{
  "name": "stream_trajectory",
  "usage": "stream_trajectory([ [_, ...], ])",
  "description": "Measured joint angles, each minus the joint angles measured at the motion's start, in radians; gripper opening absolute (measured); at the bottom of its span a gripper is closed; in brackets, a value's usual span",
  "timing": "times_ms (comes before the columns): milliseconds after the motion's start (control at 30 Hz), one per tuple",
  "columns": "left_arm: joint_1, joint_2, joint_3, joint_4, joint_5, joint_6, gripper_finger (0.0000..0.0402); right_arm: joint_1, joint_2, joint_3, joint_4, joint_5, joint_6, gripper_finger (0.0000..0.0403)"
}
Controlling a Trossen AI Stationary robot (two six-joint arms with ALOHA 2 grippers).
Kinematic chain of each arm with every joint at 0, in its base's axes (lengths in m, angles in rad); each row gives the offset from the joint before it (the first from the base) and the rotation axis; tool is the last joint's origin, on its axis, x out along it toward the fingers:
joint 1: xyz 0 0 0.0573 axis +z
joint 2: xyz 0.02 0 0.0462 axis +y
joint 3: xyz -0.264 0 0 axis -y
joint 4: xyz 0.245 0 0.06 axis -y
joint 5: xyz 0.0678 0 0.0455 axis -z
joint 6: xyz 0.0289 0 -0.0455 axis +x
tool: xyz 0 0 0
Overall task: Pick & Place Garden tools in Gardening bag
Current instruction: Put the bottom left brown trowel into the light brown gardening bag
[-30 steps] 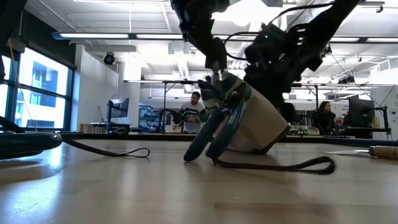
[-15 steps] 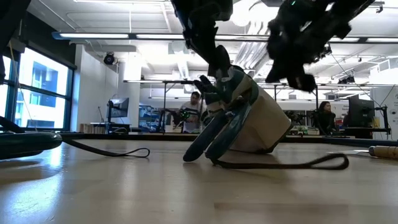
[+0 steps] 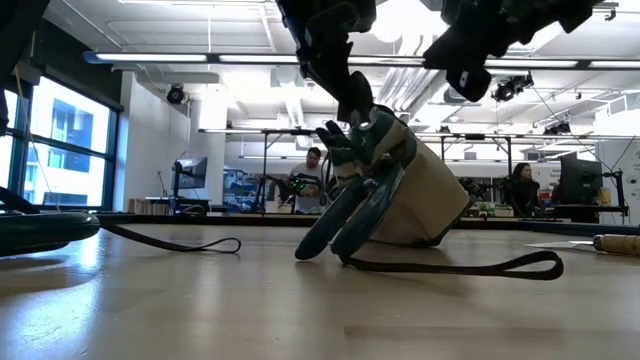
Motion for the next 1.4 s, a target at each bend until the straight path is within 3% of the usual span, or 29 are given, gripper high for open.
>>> stream_trajectory([
  [233, 0.0, 0.0, 0.0, 0.002, 0.003, 0.0, 0.0, 0.088, 0.069, 0.0, 0.025, -0.002, -0.21, 0.0141],
  [367, 0.0, 0.0, 0.0, 0.007, 0.004, 0.0, 0.0, 0.138, 0.106, 0.0, 0.02, 0.021, -0.39, 0.0171],
  [533, 0.0, 0.0, 0.0, 0.008, 0.005, 0.0, 0.0, 0.223, 0.152, 0.0, 0.04, 0.209, -0.609, 0.017],
  [700, 0.0, 0.0, 0.0, 0.008, 0.005, 0.0, 0.0, 0.278, 0.182, 0.0, 0.065, 0.433, -0.675, 0.0155],
  [1400, 0.0, -0.001, 0.0, 0.024, 0.025, 0.0, 0.0, 0.286, 0.28, 0.0, 0.086, 0.442, -0.681, 0.015],
])
